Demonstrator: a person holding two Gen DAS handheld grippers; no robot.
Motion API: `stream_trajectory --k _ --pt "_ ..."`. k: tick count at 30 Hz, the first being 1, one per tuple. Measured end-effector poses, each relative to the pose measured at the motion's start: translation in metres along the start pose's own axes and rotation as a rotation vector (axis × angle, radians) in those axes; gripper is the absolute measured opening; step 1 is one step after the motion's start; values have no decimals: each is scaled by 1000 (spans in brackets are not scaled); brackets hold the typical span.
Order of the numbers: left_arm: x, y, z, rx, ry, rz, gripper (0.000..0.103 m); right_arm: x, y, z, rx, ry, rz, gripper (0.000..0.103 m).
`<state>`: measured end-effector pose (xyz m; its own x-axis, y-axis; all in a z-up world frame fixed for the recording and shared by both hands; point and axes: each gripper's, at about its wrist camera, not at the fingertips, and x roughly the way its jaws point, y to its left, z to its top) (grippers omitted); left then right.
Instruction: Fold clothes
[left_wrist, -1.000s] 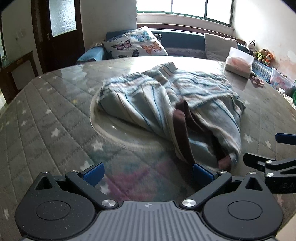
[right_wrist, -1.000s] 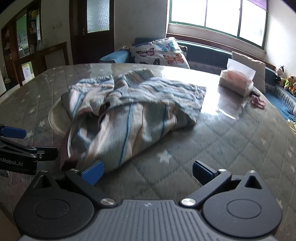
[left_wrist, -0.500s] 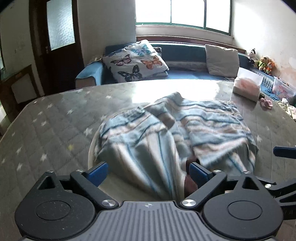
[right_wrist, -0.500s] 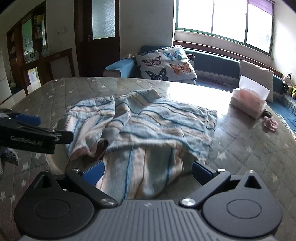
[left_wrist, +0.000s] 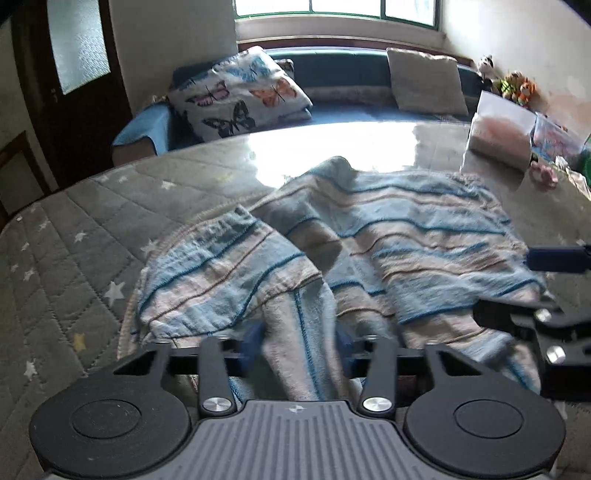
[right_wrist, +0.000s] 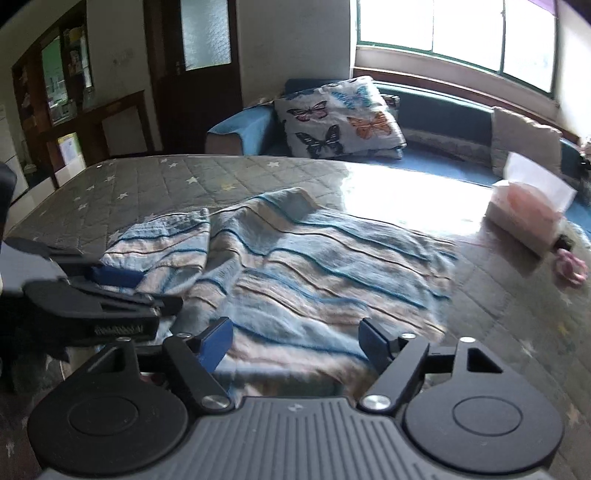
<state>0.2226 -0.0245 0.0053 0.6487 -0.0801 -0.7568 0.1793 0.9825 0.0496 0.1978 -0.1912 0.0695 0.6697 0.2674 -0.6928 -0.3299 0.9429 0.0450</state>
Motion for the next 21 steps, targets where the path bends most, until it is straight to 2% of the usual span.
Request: stream_trajectory --k 3,5,8,11,13,16,21 --pt "-2 8 -5 -18 -7 -19 15 17 7 8 -9 25 40 68" --pt "-7 14 -6 -36 -16 -20 10 27 13 10 -22 40 55 67" --pt "-19 21 -9 -66 -36 -14 8 44 25 12 -53 72 70 61" --pt "-34 29 -12 -97 -65 -3 7 52 33 9 -80 87 61 45" --pt "-45 35 -15 -122 -80 11 6 50 31 7 -70 84 50 25" --pt "-62 45 -22 -160 -103 19 6 38 21 6 -29 65 56 8" --pt "-91 60 -38 -211 -139 37 6 4 6 -1 19 2 46 5"
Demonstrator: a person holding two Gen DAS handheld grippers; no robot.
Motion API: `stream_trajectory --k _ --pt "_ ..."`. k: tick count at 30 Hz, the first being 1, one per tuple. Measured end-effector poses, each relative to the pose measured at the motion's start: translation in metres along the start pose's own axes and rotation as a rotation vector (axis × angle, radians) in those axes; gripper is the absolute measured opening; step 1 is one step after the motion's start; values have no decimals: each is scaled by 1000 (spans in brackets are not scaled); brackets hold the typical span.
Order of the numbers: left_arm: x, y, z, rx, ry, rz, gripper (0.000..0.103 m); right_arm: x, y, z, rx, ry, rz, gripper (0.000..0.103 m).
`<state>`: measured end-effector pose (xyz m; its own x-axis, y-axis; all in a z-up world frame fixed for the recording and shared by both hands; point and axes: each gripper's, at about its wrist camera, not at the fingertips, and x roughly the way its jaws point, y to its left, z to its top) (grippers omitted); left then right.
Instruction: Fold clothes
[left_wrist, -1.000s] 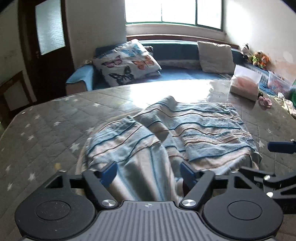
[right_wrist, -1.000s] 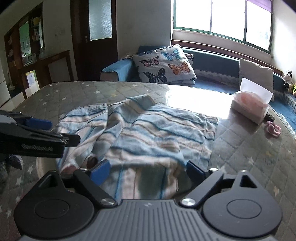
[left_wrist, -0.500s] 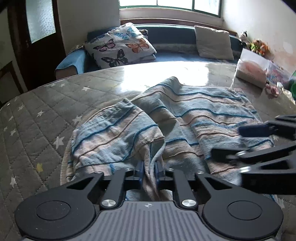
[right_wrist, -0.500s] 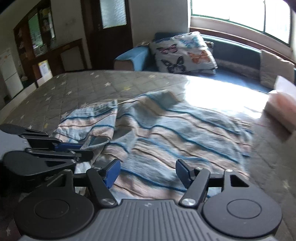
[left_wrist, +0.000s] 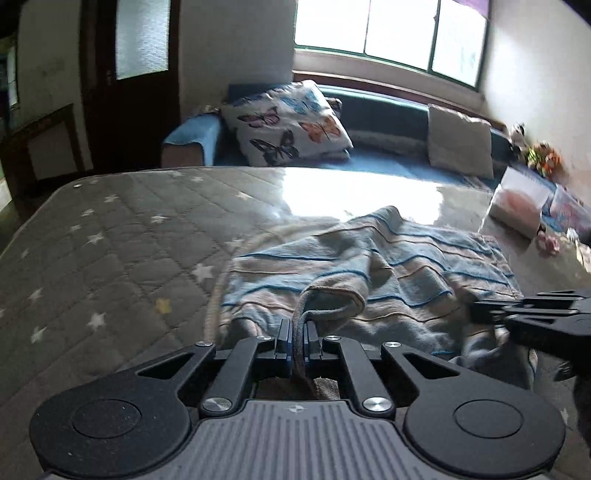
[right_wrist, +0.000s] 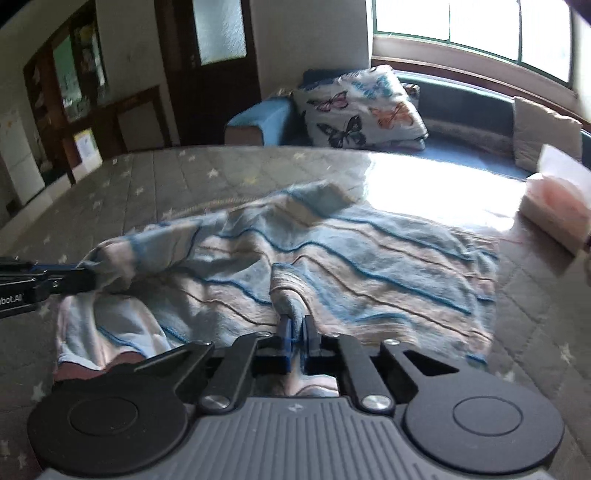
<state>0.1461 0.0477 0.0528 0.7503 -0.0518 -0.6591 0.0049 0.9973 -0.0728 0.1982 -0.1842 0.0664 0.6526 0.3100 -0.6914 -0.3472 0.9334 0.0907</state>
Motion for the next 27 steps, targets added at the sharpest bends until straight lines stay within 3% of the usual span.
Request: stream_trajectory --k 11,17,23,27 --pt "-50 27 -35 -100 -4 31 3 -91 -36 -28 113 -148 -54 4" --pt "-76 40 -56 -144 16 2 3 -134 -65 -56 193 -195 -107 3" --pt "-92 42 -85 -118 79 -16 3 -165 -86 -93 262 -180 -152 3" --pt "-94 36 -103 -53 118 -2 5 -163 -98 -120 306 -102 -179 4"
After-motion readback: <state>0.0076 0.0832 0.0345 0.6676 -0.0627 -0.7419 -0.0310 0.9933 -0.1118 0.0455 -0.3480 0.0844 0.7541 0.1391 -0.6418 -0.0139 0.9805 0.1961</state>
